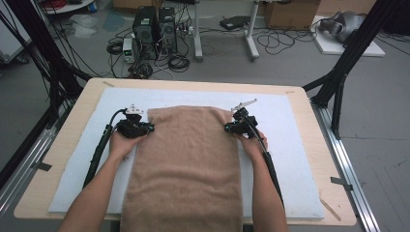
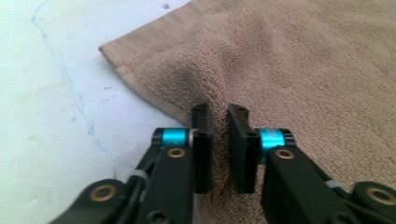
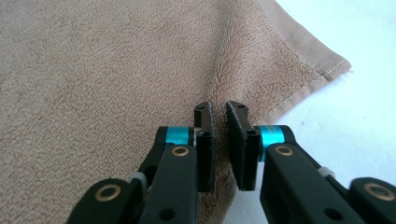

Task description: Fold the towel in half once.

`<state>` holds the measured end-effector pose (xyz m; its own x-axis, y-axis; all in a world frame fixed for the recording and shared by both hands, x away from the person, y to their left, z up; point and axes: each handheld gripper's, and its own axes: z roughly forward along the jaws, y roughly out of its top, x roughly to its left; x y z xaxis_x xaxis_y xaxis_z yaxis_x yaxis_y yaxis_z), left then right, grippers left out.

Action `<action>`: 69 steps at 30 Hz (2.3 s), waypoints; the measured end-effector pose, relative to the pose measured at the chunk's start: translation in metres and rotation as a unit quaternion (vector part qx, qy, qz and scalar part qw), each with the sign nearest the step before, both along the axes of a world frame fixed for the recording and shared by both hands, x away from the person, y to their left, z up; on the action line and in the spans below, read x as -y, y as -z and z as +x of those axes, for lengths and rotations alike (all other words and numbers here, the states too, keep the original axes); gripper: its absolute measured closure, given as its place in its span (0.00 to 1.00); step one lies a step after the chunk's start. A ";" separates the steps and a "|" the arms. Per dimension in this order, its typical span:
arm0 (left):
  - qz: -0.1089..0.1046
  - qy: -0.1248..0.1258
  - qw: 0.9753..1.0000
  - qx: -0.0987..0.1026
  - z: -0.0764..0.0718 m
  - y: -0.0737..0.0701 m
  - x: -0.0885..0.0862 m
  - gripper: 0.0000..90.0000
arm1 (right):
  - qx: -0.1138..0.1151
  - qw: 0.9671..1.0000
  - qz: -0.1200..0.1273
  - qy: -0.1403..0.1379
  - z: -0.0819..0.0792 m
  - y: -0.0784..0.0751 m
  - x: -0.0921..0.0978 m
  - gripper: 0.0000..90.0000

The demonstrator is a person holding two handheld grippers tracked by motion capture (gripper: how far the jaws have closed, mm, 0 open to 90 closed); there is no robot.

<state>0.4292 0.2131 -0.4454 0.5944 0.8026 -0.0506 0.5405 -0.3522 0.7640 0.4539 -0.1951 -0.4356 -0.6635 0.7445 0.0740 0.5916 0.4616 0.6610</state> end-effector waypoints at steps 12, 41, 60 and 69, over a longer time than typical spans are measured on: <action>-0.022 0.035 0.999 0.018 -0.018 -0.032 -0.015 0.93 | 0.023 0.998 0.049 -0.027 -0.017 -0.036 0.019 0.93; 0.009 0.105 0.994 0.033 -0.148 -0.002 -0.033 0.77 | -0.014 0.990 0.061 -0.127 -0.138 -0.015 0.027 0.86; 0.000 0.049 0.998 0.029 -0.089 -0.030 -0.029 0.65 | 0.028 0.995 0.032 -0.094 -0.095 -0.038 0.020 0.60; 0.005 0.057 0.998 -0.027 -0.072 -0.006 -0.025 0.67 | -0.015 0.995 0.002 -0.097 -0.077 -0.008 0.003 0.55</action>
